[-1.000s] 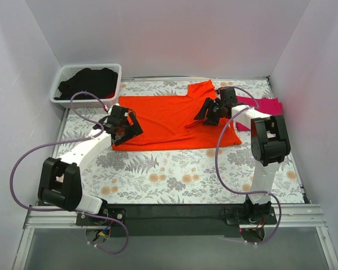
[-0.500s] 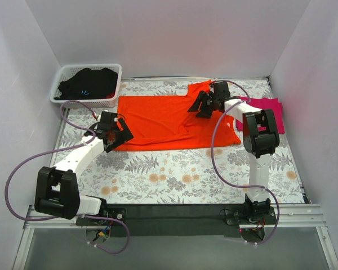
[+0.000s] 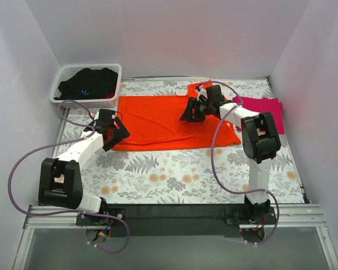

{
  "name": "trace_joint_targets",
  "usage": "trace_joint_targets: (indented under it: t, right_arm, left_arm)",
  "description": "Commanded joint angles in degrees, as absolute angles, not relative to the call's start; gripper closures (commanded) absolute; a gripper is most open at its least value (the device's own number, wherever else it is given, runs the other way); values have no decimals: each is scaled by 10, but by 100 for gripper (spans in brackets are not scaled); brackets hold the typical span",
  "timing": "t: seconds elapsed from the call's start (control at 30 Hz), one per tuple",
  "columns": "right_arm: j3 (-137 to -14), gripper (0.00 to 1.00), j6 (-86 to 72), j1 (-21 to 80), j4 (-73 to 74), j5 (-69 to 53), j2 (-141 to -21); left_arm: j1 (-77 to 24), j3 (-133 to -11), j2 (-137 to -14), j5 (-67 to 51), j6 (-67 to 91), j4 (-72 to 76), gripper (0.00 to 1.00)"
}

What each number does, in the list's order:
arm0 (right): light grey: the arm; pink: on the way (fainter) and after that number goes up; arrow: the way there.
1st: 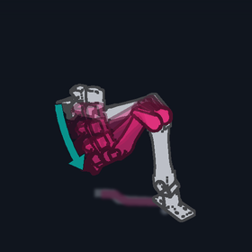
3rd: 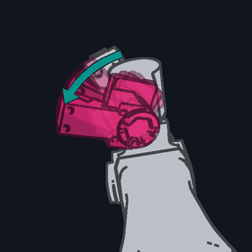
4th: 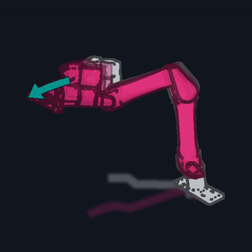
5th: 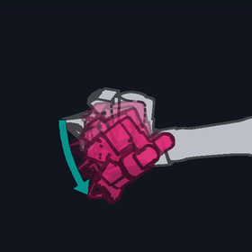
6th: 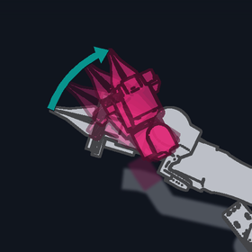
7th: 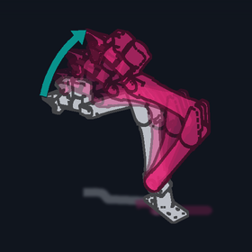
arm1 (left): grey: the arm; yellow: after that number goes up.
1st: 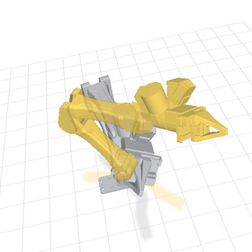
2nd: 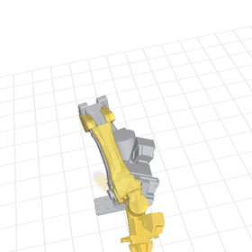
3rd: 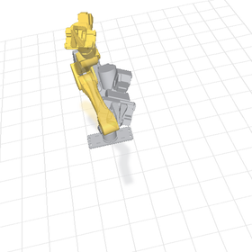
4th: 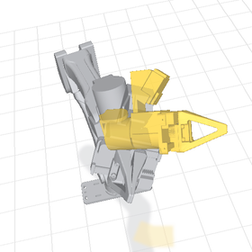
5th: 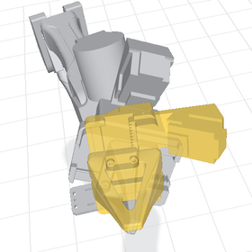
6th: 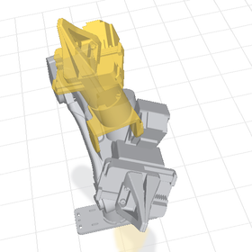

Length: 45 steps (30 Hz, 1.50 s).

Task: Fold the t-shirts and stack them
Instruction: Fold the tshirt

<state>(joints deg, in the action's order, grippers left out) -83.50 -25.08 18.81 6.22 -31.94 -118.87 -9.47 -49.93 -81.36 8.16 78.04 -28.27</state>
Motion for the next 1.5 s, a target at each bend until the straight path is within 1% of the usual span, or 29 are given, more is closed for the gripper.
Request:
trace_joint_targets:
  t: [0.0,0.17,0.33,0.63,1.07,1.23,1.47]
  right_arm:
    - [-778,47,-185,211,62,-352,-1123]
    - [-740,47,-154,247,61,-345,-1101]
    - [-752,46,-142,285,60,-358,-1121]
    - [-781,46,-162,333,47,-372,-1165]
    - [-796,47,-182,342,24,-372,-1212]
    - [-802,46,-178,338,24,-340,-1208]
    - [-814,47,-181,317,23,-329,-1202]
  left_arm:
    - [-87,-527,-832,90,798,-269,27]
    - [-86,-550,-870,71,816,-261,27]
    - [-86,-558,-903,43,836,-257,27]
    - [-86,-574,-932,40,848,-250,28]
    - [-85,-589,-939,44,847,-250,28]
    - [-85,-601,-947,50,848,-249,28]
    - [-84,-621,-970,54,849,-248,28]
